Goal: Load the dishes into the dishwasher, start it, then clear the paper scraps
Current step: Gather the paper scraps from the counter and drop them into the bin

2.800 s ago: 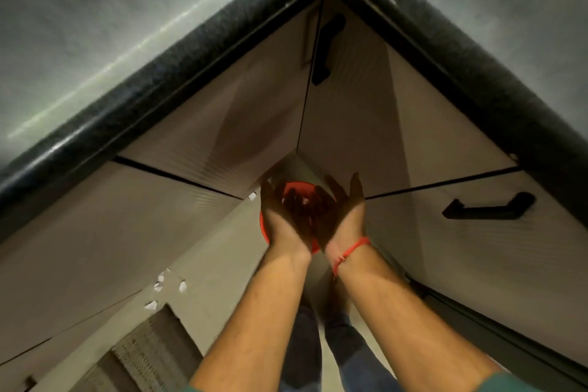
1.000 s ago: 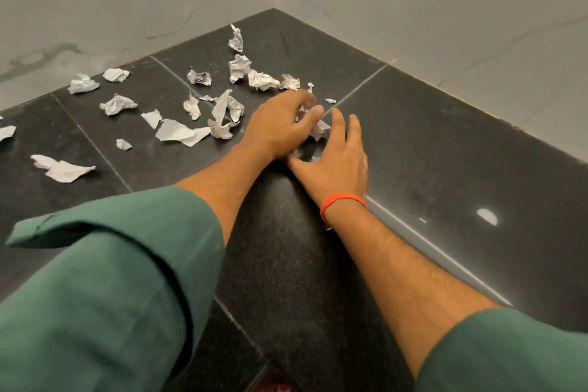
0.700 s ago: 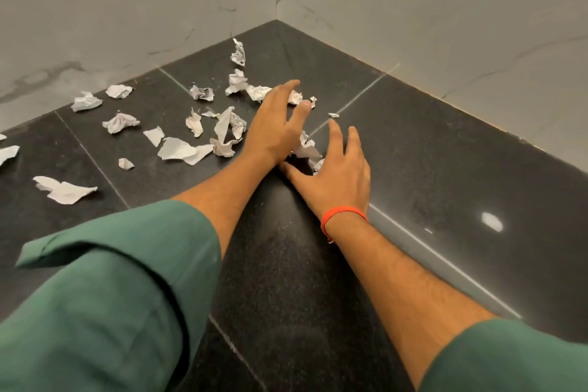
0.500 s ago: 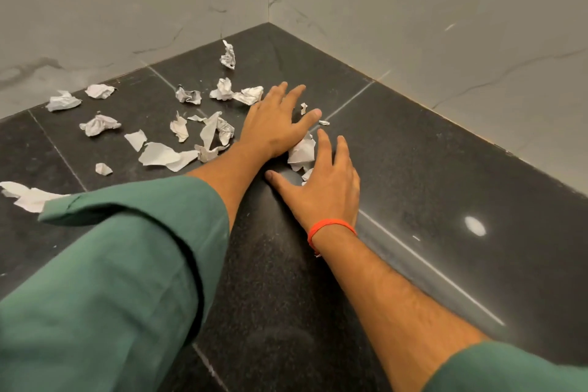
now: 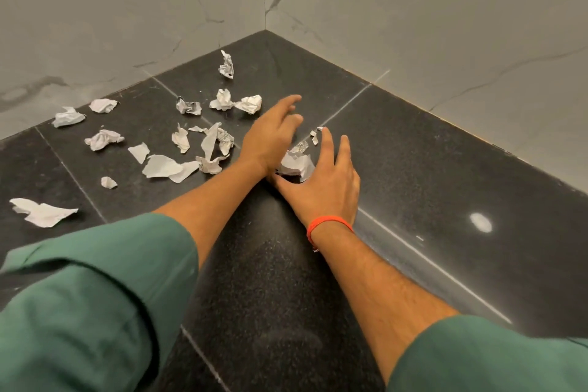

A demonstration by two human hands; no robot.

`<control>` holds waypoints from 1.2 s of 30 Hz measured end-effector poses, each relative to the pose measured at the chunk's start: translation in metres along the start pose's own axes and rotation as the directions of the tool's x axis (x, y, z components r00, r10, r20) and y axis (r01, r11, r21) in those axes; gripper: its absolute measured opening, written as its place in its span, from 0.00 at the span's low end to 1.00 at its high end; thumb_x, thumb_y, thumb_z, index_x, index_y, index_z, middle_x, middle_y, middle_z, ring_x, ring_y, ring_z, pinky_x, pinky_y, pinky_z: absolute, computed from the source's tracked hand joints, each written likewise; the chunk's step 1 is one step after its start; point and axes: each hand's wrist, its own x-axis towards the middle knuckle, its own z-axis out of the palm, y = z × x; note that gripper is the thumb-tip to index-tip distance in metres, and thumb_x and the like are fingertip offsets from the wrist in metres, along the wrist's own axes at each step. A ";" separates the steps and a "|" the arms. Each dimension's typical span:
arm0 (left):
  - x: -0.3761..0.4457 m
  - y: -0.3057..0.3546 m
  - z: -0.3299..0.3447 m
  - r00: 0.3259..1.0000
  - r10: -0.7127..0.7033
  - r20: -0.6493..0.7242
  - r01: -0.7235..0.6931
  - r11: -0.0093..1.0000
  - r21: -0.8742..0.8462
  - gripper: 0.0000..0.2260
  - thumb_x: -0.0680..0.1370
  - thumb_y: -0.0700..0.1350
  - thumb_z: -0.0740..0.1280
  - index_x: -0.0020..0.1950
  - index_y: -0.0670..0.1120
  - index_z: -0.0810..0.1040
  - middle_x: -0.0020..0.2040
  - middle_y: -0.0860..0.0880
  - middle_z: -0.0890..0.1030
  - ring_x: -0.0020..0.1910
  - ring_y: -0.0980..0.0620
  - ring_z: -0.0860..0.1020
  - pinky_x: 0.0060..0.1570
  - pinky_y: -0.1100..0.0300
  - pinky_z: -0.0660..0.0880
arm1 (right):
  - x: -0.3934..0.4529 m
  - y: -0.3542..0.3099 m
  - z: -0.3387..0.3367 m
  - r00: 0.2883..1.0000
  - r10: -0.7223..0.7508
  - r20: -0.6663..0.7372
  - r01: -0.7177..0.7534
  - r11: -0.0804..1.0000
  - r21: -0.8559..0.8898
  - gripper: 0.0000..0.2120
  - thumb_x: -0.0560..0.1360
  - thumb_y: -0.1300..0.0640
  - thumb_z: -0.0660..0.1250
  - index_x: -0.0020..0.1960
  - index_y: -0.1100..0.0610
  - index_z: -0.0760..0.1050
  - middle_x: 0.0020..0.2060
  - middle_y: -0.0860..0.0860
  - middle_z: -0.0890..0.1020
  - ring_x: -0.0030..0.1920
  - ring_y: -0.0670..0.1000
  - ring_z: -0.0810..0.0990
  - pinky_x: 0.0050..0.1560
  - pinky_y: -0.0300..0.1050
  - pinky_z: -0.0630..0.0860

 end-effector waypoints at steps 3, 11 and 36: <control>0.011 0.003 0.010 0.974 0.069 0.218 -0.156 0.899 0.410 0.29 0.77 0.60 0.52 0.79 0.59 0.64 0.75 0.55 0.71 0.77 0.57 0.62 0.69 0.51 0.58 | 0.001 0.001 0.002 1.000 0.009 0.002 -0.009 1.000 0.003 0.55 0.61 0.25 0.68 0.80 0.47 0.50 0.80 0.55 0.54 0.78 0.52 0.57 0.75 0.51 0.59; 0.016 -0.005 0.015 0.884 0.080 0.461 -0.390 0.670 0.631 0.23 0.84 0.43 0.56 0.78 0.57 0.65 0.82 0.54 0.59 0.81 0.47 0.54 0.74 0.45 0.61 | 0.006 0.001 -0.001 0.997 0.049 0.066 -0.051 0.998 0.027 0.58 0.61 0.28 0.71 0.81 0.49 0.47 0.80 0.55 0.51 0.79 0.53 0.56 0.77 0.52 0.57; -0.207 0.078 0.050 0.839 -0.347 -0.419 0.201 0.914 -0.353 0.10 0.80 0.43 0.60 0.50 0.46 0.82 0.47 0.50 0.85 0.50 0.49 0.80 0.49 0.57 0.74 | -0.102 0.016 -0.055 0.997 0.023 0.070 -0.062 0.778 0.626 0.11 0.79 0.57 0.63 0.54 0.50 0.84 0.38 0.42 0.81 0.36 0.35 0.77 0.40 0.23 0.69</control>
